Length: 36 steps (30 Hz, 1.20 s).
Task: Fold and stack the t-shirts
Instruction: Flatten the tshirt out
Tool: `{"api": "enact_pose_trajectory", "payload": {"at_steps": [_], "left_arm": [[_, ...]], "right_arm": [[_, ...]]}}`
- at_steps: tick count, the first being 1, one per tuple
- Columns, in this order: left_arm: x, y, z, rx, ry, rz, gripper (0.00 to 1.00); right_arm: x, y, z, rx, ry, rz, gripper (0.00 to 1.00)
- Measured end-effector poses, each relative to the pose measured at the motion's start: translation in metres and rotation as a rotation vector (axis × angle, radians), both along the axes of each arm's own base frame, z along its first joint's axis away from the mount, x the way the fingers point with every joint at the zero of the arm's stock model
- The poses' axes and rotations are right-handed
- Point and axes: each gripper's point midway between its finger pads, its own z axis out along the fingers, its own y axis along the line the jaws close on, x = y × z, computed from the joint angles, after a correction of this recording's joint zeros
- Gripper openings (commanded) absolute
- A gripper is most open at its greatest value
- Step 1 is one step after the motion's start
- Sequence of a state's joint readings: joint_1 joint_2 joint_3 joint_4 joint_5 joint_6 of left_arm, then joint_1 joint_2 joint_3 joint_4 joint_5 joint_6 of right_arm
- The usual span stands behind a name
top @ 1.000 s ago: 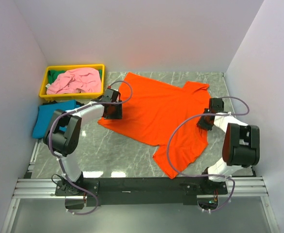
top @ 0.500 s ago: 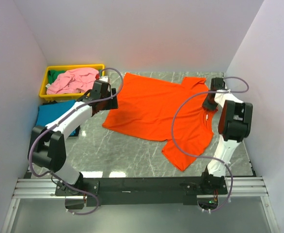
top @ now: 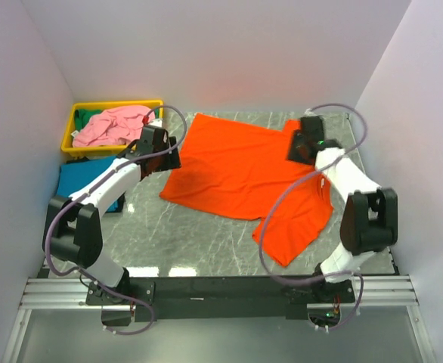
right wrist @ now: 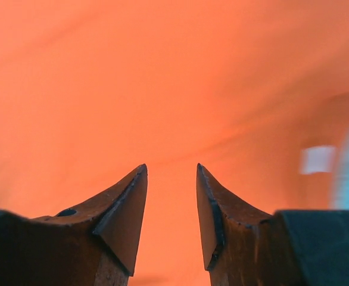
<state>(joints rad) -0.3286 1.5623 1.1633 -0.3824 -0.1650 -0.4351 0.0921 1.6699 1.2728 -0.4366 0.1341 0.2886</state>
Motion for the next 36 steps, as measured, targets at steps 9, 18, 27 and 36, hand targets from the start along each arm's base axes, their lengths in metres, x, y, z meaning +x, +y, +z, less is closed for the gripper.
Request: {"api": "enact_pose_trajectory", "payload": {"at_steps": [9, 18, 27, 36], "left_arm": [[-0.038, 0.017, -0.016, -0.034, 0.03, 0.083, 0.79], [-0.072, 0.056, -0.031, -0.044, 0.051, 0.186, 0.79], [-0.07, 0.056, -0.032, -0.049, 0.047, 0.187, 0.79], [-0.068, 0.053, -0.037, -0.07, 0.061, 0.197, 0.78]], "right_arm": [[-0.094, 0.191, 0.0, 0.076, -0.054, 0.567, 0.46], [-0.141, 0.262, -0.06, 0.007, 0.078, 0.81, 0.39], [-0.16, 0.262, -0.101, -0.053, 0.19, 0.835, 0.29], [-0.177, 0.252, -0.108, -0.044, 0.207, 0.824, 0.28]]}}
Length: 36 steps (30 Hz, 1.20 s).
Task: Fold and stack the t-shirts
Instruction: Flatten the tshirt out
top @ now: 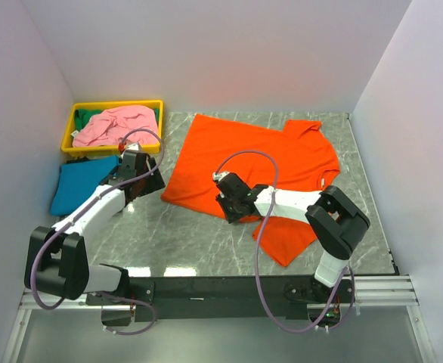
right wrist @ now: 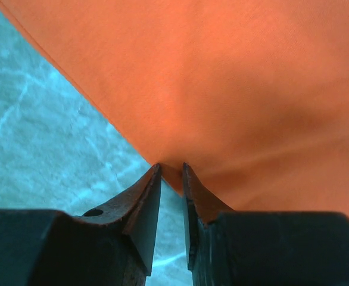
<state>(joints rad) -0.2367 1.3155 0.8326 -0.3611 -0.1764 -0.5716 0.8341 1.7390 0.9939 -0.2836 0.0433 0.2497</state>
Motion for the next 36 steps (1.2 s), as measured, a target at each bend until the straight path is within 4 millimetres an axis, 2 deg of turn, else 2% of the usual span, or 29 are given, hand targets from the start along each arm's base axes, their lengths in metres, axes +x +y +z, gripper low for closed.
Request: {"api": "enact_pose_trajectory", "payload": {"at_steps": [7, 13, 19, 25, 32, 35, 36], "left_arm": [[-0.001, -0.009, -0.014, -0.057, 0.041, 0.011, 0.74], [-0.007, -0.018, -0.033, -0.131, 0.089, 0.043, 0.7], [-0.028, -0.022, -0.058, -0.18, 0.158, 0.087, 0.71], [-0.028, -0.03, -0.061, -0.21, 0.156, 0.109, 0.68], [-0.024, -0.04, -0.07, -0.211, 0.164, 0.117, 0.57], [-0.021, -0.041, -0.071, -0.204, 0.154, 0.13, 0.49], [-0.021, -0.041, -0.072, -0.2, 0.151, 0.135, 0.43]], "right_arm": [[-0.014, -0.009, 0.0, 0.024, 0.024, -0.023, 0.28], [-0.015, -0.008, 0.0, 0.03, 0.026, -0.032, 0.28], [-0.015, -0.009, 0.0, 0.04, 0.018, -0.033, 0.28], [-0.014, -0.008, -0.001, 0.045, 0.013, -0.033, 0.28], [-0.015, -0.009, 0.0, 0.054, 0.008, -0.036, 0.28], [-0.016, -0.009, 0.0, 0.061, 0.005, -0.039, 0.28], [-0.016, -0.009, 0.0, 0.062, 0.004, -0.039, 0.28]]}}
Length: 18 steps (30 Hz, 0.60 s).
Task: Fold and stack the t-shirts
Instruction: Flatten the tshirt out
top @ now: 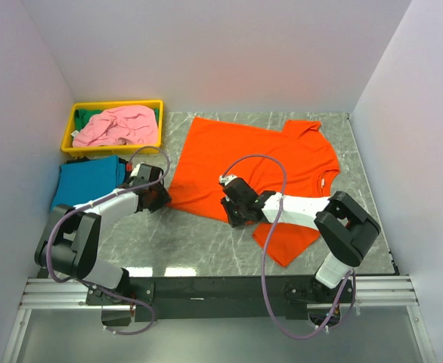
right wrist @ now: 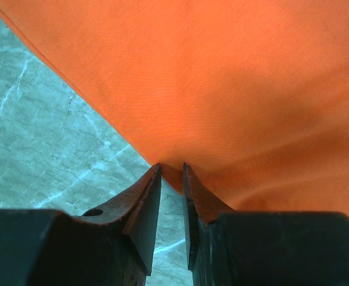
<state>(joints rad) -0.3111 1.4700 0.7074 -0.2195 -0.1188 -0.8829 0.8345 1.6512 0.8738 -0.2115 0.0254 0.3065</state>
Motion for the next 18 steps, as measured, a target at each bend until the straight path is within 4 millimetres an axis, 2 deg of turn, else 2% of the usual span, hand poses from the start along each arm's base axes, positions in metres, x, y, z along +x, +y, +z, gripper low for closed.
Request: {"api": "enact_pose_trajectory", "payload": {"at_steps": [2, 6, 8, 9, 13, 18], "left_arm": [[0.001, 0.003, -0.002, 0.013, 0.0, 0.015, 0.37], [0.0, 0.008, -0.004, 0.031, 0.001, 0.05, 0.17], [-0.001, 0.011, -0.005, 0.037, -0.003, 0.069, 0.13], [-0.002, 0.012, -0.006, 0.037, -0.004, 0.074, 0.06], [-0.003, 0.013, -0.005, 0.039, -0.013, 0.087, 0.01], [-0.003, 0.013, -0.005, 0.04, -0.013, 0.09, 0.01]], "right_arm": [[0.0, 0.0, 0.0, 0.002, -0.002, 0.0, 0.28], [-0.001, 0.0, 0.0, 0.009, 0.0, -0.005, 0.29], [-0.003, 0.001, 0.0, 0.015, 0.01, -0.005, 0.28], [-0.004, 0.0, 0.0, 0.016, 0.016, -0.005, 0.28], [-0.011, -0.001, 0.001, 0.02, 0.048, -0.012, 0.28], [-0.022, -0.003, 0.001, 0.028, 0.095, -0.017, 0.32]]}}
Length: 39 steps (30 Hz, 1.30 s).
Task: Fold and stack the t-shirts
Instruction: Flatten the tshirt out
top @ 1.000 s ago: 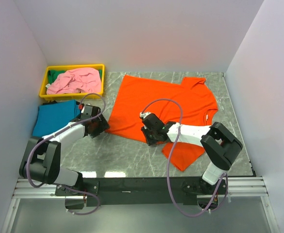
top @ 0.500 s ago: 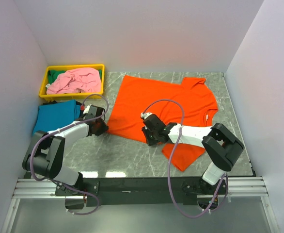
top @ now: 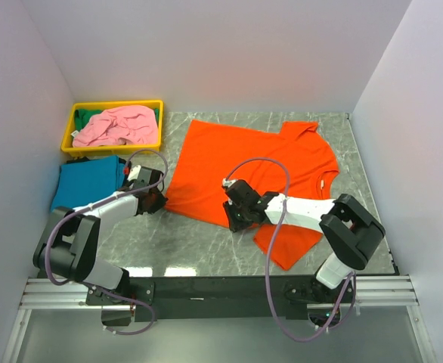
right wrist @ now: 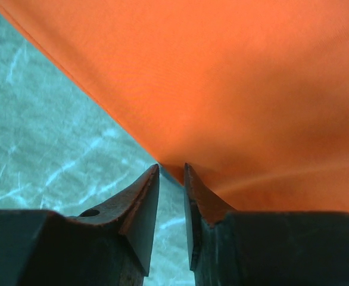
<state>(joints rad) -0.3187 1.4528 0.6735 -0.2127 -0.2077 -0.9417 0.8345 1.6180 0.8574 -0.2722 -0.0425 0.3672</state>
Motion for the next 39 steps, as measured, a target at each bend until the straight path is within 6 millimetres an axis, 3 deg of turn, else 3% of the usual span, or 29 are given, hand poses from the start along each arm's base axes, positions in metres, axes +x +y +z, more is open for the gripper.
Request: {"api": "enact_pose_trajectory", "payload": {"at_steps": [6, 7, 10, 13, 16, 19, 23, 27, 32, 35, 39], "left_arm": [[-0.007, 0.004, 0.0, 0.015, 0.022, -0.001, 0.01], [-0.009, 0.005, 0.001, 0.02, 0.027, -0.001, 0.01], [-0.013, 0.007, 0.001, 0.03, 0.037, -0.005, 0.01], [-0.016, 0.008, 0.003, 0.035, 0.043, -0.011, 0.01], [-0.017, 0.008, 0.006, 0.033, 0.036, -0.015, 0.01], [-0.016, 0.007, 0.01, 0.028, 0.023, -0.02, 0.01], [-0.016, 0.005, 0.011, 0.022, 0.023, -0.028, 0.01], [-0.016, 0.004, 0.011, 0.018, 0.024, -0.031, 0.01], [-0.015, 0.004, 0.013, 0.015, 0.016, -0.034, 0.01], [-0.014, 0.004, 0.013, 0.014, 0.012, -0.034, 0.01], [-0.014, 0.004, 0.014, 0.013, 0.011, -0.033, 0.01]], "right_arm": [[-0.01, -0.016, 0.012, -0.004, 0.034, -0.038, 0.54], [-0.007, -0.021, 0.02, 0.005, 0.029, -0.06, 0.63], [0.017, -0.043, 0.044, 0.054, -0.016, -0.17, 0.7], [0.058, -0.09, 0.067, 0.1, -0.079, -0.388, 0.73], [0.086, -0.147, 0.073, 0.084, -0.117, -0.602, 0.72], [0.096, -0.191, 0.064, 0.032, -0.101, -0.744, 0.68], [0.102, -0.224, 0.044, -0.019, -0.038, -0.85, 0.64], [0.117, -0.237, 0.029, -0.042, 0.01, -0.904, 0.62], [0.137, -0.238, 0.018, -0.053, 0.036, -0.918, 0.57], [0.147, -0.238, 0.011, -0.06, 0.05, -0.919, 0.5], [0.162, -0.237, 0.0, -0.074, 0.075, -0.914, 0.31]]}}
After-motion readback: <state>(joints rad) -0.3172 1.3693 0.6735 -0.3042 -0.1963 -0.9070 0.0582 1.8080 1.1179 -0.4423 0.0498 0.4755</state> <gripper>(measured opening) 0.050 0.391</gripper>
